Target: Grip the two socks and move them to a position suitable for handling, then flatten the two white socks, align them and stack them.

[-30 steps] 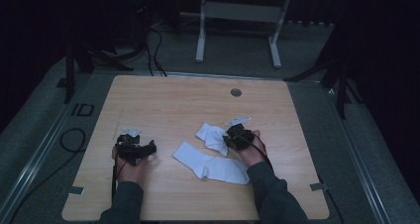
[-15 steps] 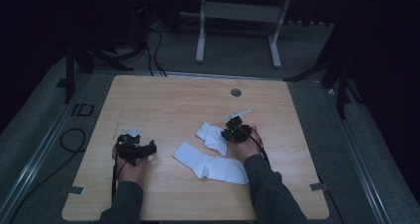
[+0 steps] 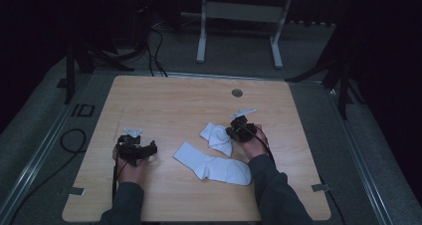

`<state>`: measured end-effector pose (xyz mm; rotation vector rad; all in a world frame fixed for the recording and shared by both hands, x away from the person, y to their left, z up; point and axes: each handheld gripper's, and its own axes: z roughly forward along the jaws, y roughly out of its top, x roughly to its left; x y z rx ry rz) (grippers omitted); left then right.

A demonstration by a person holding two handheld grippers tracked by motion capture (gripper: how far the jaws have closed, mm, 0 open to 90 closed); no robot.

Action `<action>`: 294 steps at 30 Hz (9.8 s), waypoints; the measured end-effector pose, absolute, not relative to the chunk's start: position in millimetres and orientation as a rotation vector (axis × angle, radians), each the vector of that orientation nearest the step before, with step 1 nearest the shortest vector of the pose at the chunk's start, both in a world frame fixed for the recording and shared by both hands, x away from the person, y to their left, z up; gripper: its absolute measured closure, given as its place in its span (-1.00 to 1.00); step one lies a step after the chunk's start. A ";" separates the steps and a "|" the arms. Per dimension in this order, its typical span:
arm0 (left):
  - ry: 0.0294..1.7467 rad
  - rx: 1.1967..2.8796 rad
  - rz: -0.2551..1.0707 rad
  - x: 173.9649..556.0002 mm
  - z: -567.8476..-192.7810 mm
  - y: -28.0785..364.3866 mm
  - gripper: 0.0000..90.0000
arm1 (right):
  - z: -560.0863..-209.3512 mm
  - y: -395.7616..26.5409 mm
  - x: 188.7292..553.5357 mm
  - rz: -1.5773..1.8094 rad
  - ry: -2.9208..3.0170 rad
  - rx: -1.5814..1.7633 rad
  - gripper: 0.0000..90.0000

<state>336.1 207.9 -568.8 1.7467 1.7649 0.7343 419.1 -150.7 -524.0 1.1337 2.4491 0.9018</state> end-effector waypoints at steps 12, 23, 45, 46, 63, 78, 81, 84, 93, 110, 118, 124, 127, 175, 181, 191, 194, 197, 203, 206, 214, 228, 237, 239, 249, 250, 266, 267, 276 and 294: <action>1.764 1.747 0.734 336.1 -568.8 207.8 -0.70 | -540.2 -149.8 432.1 0.871 2.526 1.154 0.40; 1.764 1.749 0.733 336.2 -568.8 207.8 -0.70 | -536.6 -146.9 439.3 0.958 2.471 1.193 0.28; 1.764 1.748 0.733 336.2 -568.8 207.8 -0.70 | -508.0 -140.0 430.4 1.098 2.490 1.098 0.96; 1.764 1.749 0.733 336.2 -568.8 207.8 -0.70 | -508.0 -140.0 430.4 1.098 2.490 1.098 0.96; 1.764 1.748 0.733 336.2 -568.8 207.8 -0.70 | -473.4 -198.9 413.6 1.107 2.432 1.106 0.95; 1.764 1.748 0.734 336.2 -568.8 207.8 -0.70 | -491.0 -257.7 403.0 0.998 2.419 1.215 0.93; 1.764 1.748 0.734 336.1 -568.8 207.8 -0.70 | -495.7 -263.4 401.6 0.961 2.430 1.235 0.92; 1.764 1.748 0.734 336.1 -568.8 207.8 -0.70 | -497.5 -264.4 400.3 0.937 2.434 1.230 0.91; 1.764 1.748 0.734 336.2 -568.8 207.8 -0.70 | -490.0 -261.4 397.4 0.942 2.405 1.212 0.62; 1.764 1.748 0.734 336.2 -568.8 207.8 -0.70 | -506.0 -179.6 404.5 0.949 2.540 1.058 0.53; 1.764 1.749 0.733 336.2 -568.8 207.8 -0.70 | -521.0 -157.7 407.9 0.930 2.590 1.031 0.52; 1.762 1.754 0.732 336.3 -568.6 207.8 -0.70 | -533.6 -145.9 409.9 0.901 2.622 1.014 0.48; 1.762 1.753 0.732 336.3 -568.6 207.7 -0.70 | -539.7 -142.6 410.3 0.869 2.638 0.999 0.47; 1.760 1.753 0.733 336.7 -568.7 207.4 -0.69 | -547.2 -222.6 386.2 0.895 2.514 1.193 0.45; 1.759 1.753 0.733 336.7 -568.7 207.5 -0.69 | -546.9 -227.7 381.5 0.889 2.515 1.200 0.42; 1.760 1.755 0.733 336.7 -568.6 207.5 -0.69 | -534.5 -220.8 379.0 0.854 2.519 1.155 0.24; 1.760 1.755 0.733 336.7 -568.6 207.6 -0.69 | -531.0 -211.3 384.5 0.842 2.529 1.091 0.20; 1.760 1.756 0.733 336.7 -568.6 207.6 -0.69 | -534.5 -204.2 393.8 0.844 2.539 1.083 0.19; 1.759 1.755 0.733 336.7 -568.7 207.6 -0.69 | -545.4 -202.4 401.0 0.809 2.531 1.119 0.46; 1.759 1.755 0.733 336.7 -568.7 207.6 -0.69 | -544.8 -202.2 400.1 0.803 2.530 1.114 0.82; 1.759 1.756 0.733 336.7 -568.6 207.6 -0.69 | -533.7 -205.8 398.0 0.897 2.526 1.157 0.86; 1.755 1.764 0.731 336.8 -568.4 207.6 -0.69 | -444.4 -216.0 375.2 1.203 2.387 1.022 0.86; 1.757 1.761 0.729 336.8 -568.4 207.3 -0.69 | -406.9 -217.4 355.6 1.312 2.332 0.915 0.86; 1.757 1.759 0.729 336.8 -568.5 207.2 -0.69 | -400.6 -216.5 350.4 1.331 2.322 0.892 0.86; 1.757 1.757 0.732 336.9 -568.6 207.1 -0.69 | -386.6 -201.9 308.7 1.382 2.383 0.765 0.85; 1.757 1.760 0.731 336.9 -568.5 207.2 -0.69 | -388.6 -198.9 306.6 1.381 2.394 0.756 0.85; 1.762 1.750 0.737 336.1 -568.7 206.1 -0.68 | -465.3 -129.0 318.7 1.296 2.553 0.804 0.84; 1.763 1.746 0.738 335.7 -568.7 205.8 -0.67 | -468.8 -126.3 319.1 1.291 2.557 0.815 0.84; 1.753 1.735 0.749 330.3 -568.1 205.7 -0.45 | -501.2 -94.0 324.9 1.196 2.611 0.870 0.84; 1.593 1.879 0.685 321.9 -561.4 187.9 0.92 | -535.6 -65.6 336.7 1.085 2.666 0.958 0.84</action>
